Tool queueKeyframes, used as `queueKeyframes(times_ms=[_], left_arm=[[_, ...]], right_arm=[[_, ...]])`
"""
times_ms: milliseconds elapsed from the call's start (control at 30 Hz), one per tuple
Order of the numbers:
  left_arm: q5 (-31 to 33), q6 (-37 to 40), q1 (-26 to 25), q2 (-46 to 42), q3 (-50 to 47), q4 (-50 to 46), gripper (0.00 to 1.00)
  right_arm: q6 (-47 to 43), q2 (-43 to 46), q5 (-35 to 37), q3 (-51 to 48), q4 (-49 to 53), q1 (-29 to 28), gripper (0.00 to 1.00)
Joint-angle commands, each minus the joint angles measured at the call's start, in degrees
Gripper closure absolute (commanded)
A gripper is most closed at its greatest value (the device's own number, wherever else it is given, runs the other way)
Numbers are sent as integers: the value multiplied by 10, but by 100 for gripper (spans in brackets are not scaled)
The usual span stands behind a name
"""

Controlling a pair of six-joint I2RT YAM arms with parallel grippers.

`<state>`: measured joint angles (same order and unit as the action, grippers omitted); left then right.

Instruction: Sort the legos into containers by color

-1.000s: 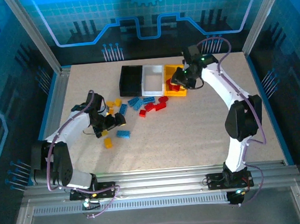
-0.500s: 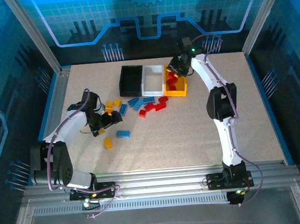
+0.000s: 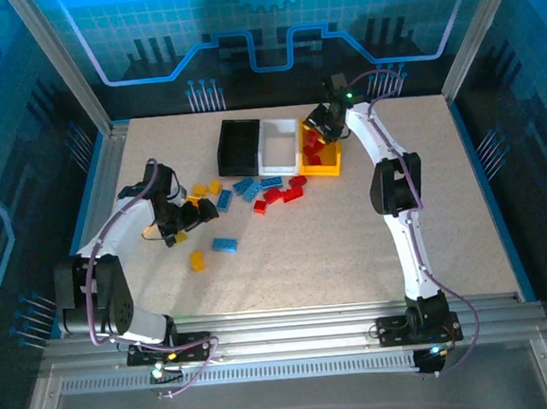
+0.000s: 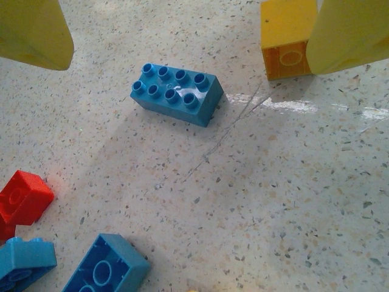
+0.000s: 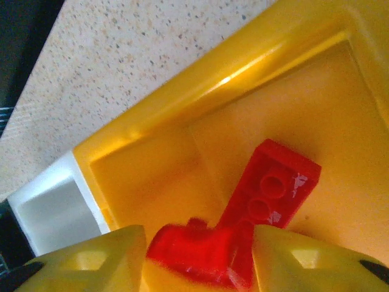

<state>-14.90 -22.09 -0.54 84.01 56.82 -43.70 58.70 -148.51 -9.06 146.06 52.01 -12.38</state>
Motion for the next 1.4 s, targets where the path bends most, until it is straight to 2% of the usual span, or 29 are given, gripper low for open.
queueKeyframes(times_ms=[0, 167, 333, 500, 667, 900, 1067, 1200, 1367], left_arm=[[-11, 9, 8, 9, 19, -18, 1], [1, -4, 19, 9, 27, -16, 1], [23, -43, 37, 6, 38, -2, 1], [28, -68, 47, 31, 81, -10, 1], [103, -68, 57, 44, 138, -82, 1], [151, -83, 81, 45, 166, -173, 1], [195, -91, 83, 49, 174, -194, 1], [240, -88, 94, 67, 184, -201, 1], [273, -88, 139, 105, 185, -175, 1]], right_arm=[[7, -11, -1, 25, -7, 7, 42], [-17, 14, -11, 24, 4, 5, 37], [-94, 87, -8, -6, 36, -23, 36], [-206, 203, -21, -112, 54, -72, 35], [-284, 306, -48, -247, 71, -107, 34], [-300, 491, -96, -476, 52, -132, 33], [-353, 596, -77, -542, 114, -139, 31], [-385, 639, -67, -557, 171, -138, 30], [-344, 669, -76, -583, 182, -150, 22]])
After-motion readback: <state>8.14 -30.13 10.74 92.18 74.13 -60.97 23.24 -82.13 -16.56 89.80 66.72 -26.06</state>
